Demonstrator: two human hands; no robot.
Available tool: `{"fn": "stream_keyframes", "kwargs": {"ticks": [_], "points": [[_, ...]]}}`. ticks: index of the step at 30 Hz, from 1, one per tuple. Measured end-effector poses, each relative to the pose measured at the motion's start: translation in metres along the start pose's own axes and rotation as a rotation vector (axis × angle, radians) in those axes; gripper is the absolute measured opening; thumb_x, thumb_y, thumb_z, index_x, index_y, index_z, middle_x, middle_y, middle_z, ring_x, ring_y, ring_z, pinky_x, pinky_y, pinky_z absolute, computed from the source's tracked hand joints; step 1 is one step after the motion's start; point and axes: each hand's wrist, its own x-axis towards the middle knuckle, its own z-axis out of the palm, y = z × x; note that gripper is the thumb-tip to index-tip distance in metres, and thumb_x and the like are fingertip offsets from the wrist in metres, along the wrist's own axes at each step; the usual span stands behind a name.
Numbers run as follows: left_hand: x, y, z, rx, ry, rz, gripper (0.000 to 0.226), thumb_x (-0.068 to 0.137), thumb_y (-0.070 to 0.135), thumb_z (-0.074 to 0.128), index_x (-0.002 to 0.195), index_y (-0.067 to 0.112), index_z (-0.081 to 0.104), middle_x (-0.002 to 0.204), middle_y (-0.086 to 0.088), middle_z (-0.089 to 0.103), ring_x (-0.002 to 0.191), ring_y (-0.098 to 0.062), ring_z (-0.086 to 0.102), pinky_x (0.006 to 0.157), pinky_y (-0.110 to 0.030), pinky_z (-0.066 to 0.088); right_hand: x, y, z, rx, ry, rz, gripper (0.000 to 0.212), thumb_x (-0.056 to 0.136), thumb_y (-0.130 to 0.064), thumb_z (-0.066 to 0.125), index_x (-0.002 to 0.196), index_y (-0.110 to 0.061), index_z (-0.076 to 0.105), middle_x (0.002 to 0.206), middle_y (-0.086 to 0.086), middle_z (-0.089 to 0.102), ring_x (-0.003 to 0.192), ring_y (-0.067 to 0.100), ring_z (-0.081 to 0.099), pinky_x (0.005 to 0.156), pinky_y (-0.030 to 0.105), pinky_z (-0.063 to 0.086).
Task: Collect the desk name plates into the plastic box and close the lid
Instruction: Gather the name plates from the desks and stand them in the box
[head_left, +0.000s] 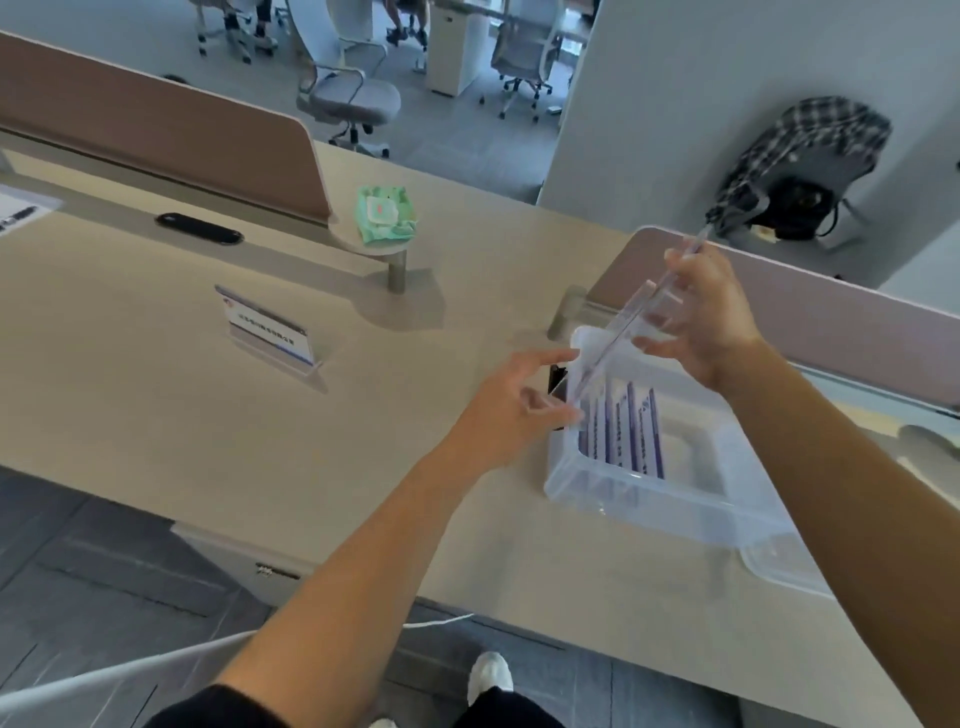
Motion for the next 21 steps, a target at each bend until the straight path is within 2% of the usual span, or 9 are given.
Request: {"fn": "stream_keyframes", "kwargs": {"ticks": [2,4,5,7,10,12,15,18,21], "points": [[0.003,0.002,0.017,0.065,-0.06,0.025,0.06,0.079,0.007,0.078,0.128,0.033,0.056,0.106,0.011,0.067,0.063,0.002,0.062,0.076,-0.014,0.047,-0.004,-0.001,-0.022,-0.006,0.005,0.008,0.052,0.081,-0.037,0.061,0.131,-0.03,0.048,0.108,-0.002,0.051,0.087,0.027,0.054,0.065,0.046,0.054],[0.008,0.0,0.035,0.127,-0.093,0.068,0.067,0.08,0.012,0.079,0.13,0.045,0.05,0.127,0.012,0.057,0.068,-0.009,0.065,0.08,-0.02,0.053,-0.003,0.0,-0.043,-0.012,-0.001,0.021,0.051,0.079,-0.038,0.061,0.127,-0.031,0.048,0.109,-0.003,0.05,0.089,0.028,0.053,0.074,0.052,0.053],[0.012,-0.001,0.044,0.159,-0.111,0.081,0.069,0.081,0.014,0.078,0.131,0.05,0.047,0.129,0.013,0.053,0.07,-0.016,0.065,0.082,-0.024,0.055,-0.001,0.0,-0.054,-0.021,-0.006,0.031,0.052,0.076,-0.039,0.061,0.126,-0.032,0.048,0.111,-0.005,0.05,0.093,0.03,0.054,0.08,0.055,0.052],[0.019,-0.003,0.064,0.208,-0.145,0.086,0.07,0.084,0.017,0.076,0.132,0.056,0.043,0.127,0.015,0.051,0.069,-0.016,0.062,0.084,-0.029,0.057,0.007,0.003,-0.076,-0.029,-0.027,0.048,0.057,0.075,-0.043,0.062,0.129,-0.035,0.046,0.115,-0.006,0.049,0.1,0.031,0.054,0.086,0.057,0.051],[0.037,-0.004,0.096,0.238,-0.163,0.07,0.071,0.085,0.017,0.075,0.137,0.052,0.041,0.129,0.014,0.051,0.064,-0.003,0.055,0.077,-0.023,0.055,0.024,0.009,-0.111,-0.035,-0.137,0.084,0.073,0.079,-0.052,0.07,0.141,-0.044,0.032,0.119,-0.01,0.045,0.106,0.027,0.052,0.081,0.054,0.054],[0.053,-0.004,0.119,0.264,-0.157,0.051,0.073,0.085,0.015,0.075,0.14,0.047,0.04,0.13,0.013,0.05,0.065,-0.005,0.057,0.074,-0.018,0.053,0.04,0.012,-0.133,-0.058,-0.222,0.104,0.087,0.075,-0.046,0.076,0.141,-0.051,0.021,0.124,-0.01,0.042,0.106,0.023,0.049,0.072,0.049,0.056],[0.076,-0.005,0.154,0.303,-0.148,0.019,0.079,0.083,0.017,0.078,0.141,0.05,0.036,0.139,0.01,0.047,0.067,-0.016,0.06,0.082,-0.027,0.057,0.066,0.014,-0.165,-0.046,-0.267,0.12,0.089,0.071,-0.039,0.074,0.141,-0.051,0.021,0.132,-0.002,0.041,0.113,0.03,0.048,0.063,0.044,0.058],[0.097,-0.011,0.187,0.312,-0.149,-0.038,0.089,0.074,0.03,0.084,0.138,0.06,0.03,0.145,0.009,0.043,0.069,-0.013,0.062,0.087,-0.034,0.057,0.091,0.019,-0.194,-0.023,-0.315,0.124,0.095,0.067,-0.039,0.078,0.144,-0.045,0.024,0.135,0.005,0.04,0.109,0.031,0.048,0.056,0.039,0.056],[0.112,-0.022,0.21,0.34,-0.131,-0.094,0.086,0.071,0.042,0.083,0.132,0.068,0.028,0.149,0.006,0.042,0.069,-0.009,0.063,0.092,-0.039,0.056,0.109,0.03,-0.215,-0.015,-0.365,0.148,0.096,0.068,-0.04,0.079,0.146,-0.044,0.023,0.137,0.01,0.041,0.11,0.031,0.048,0.06,0.04,0.057]]}}
